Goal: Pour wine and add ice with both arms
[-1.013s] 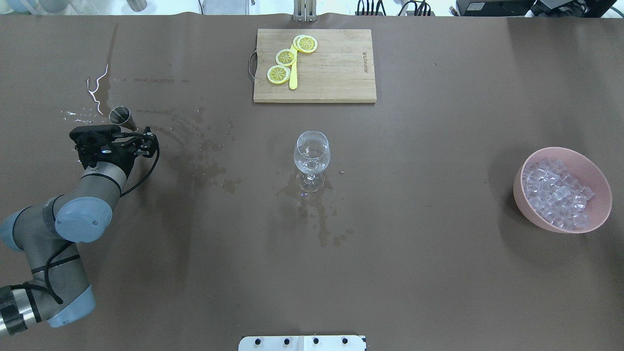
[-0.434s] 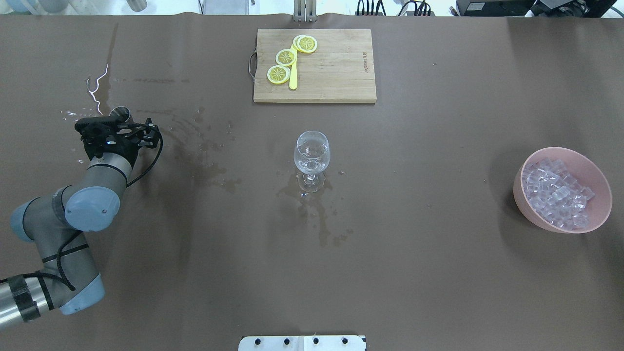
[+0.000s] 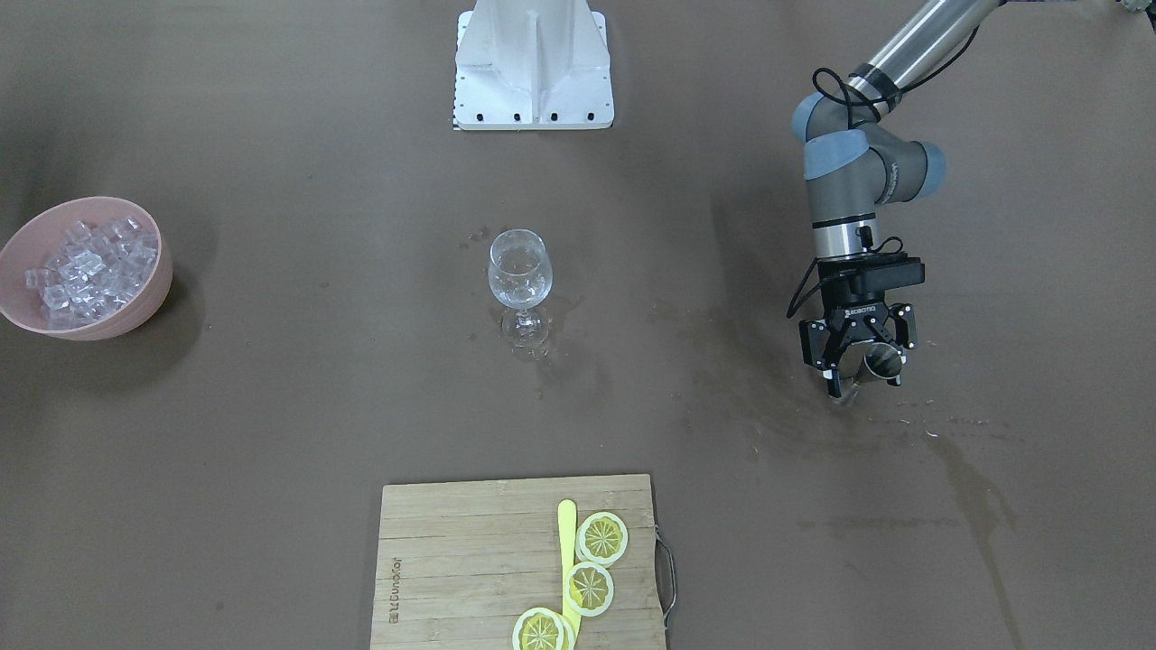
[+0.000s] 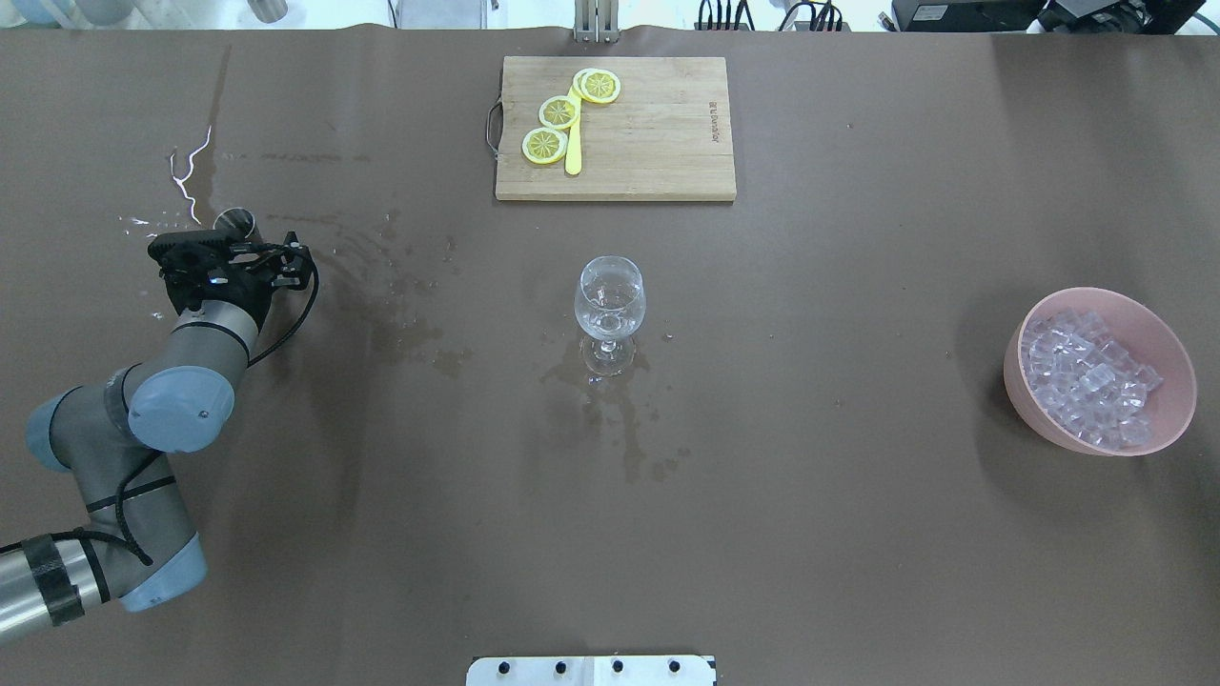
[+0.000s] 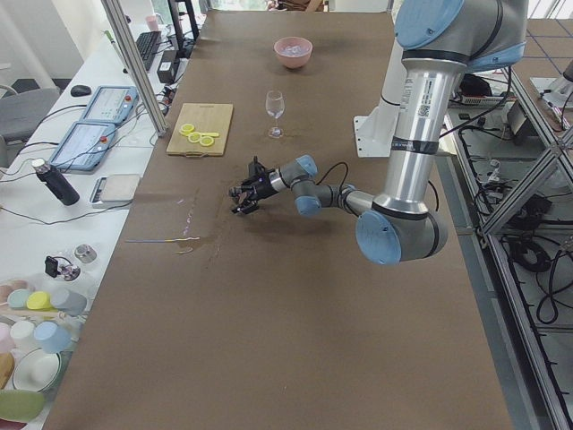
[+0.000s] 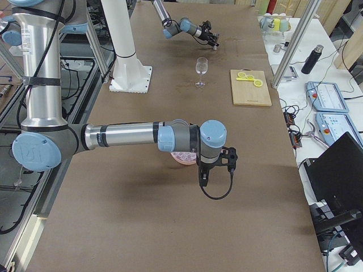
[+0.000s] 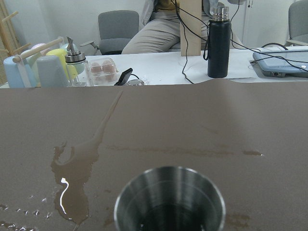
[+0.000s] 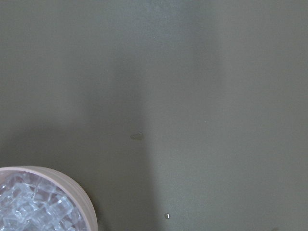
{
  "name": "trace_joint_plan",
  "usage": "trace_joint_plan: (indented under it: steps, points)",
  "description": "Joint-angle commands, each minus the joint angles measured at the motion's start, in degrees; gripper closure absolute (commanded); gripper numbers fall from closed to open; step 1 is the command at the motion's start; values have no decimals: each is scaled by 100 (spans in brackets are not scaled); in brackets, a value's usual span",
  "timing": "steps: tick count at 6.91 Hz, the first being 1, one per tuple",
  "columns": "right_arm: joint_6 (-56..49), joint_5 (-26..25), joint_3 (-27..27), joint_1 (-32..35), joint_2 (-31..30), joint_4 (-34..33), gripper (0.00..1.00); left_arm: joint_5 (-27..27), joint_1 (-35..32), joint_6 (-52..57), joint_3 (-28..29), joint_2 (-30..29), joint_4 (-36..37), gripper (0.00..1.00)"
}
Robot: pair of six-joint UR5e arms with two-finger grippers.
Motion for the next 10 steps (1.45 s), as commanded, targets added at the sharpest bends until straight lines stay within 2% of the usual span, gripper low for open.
trace_joint_plan:
  steps: [1, 3, 5, 6, 7, 8, 9, 10]
  points:
    - [0, 0, -3, -4, 15, -9, 0, 41, 1, -5, 182, -100, -264, 31]
    - [0, 0, -3, -4, 15, 0, 0, 51, -8, 4, 182, -118, -273, 33]
    - [0, -9, -12, -30, 24, 0, 0, 51, -43, 4, 182, -83, -282, 52]
    - [0, 0, -12, -39, 24, -9, 0, 51, -43, 4, 182, -74, -273, 52]
    - [17, 0, -12, -57, 24, -9, 0, 85, -61, 13, 139, -83, -282, 64]
    - [17, 0, -12, -57, 24, -9, 0, 242, -69, 13, 86, -83, -282, 84]
    - [26, 0, -21, -66, 15, -9, 0, 261, -70, 13, -71, -65, -273, 99]
    - [26, 8, -38, -66, 15, 0, 0, 262, -113, 13, -99, -48, -282, 100]
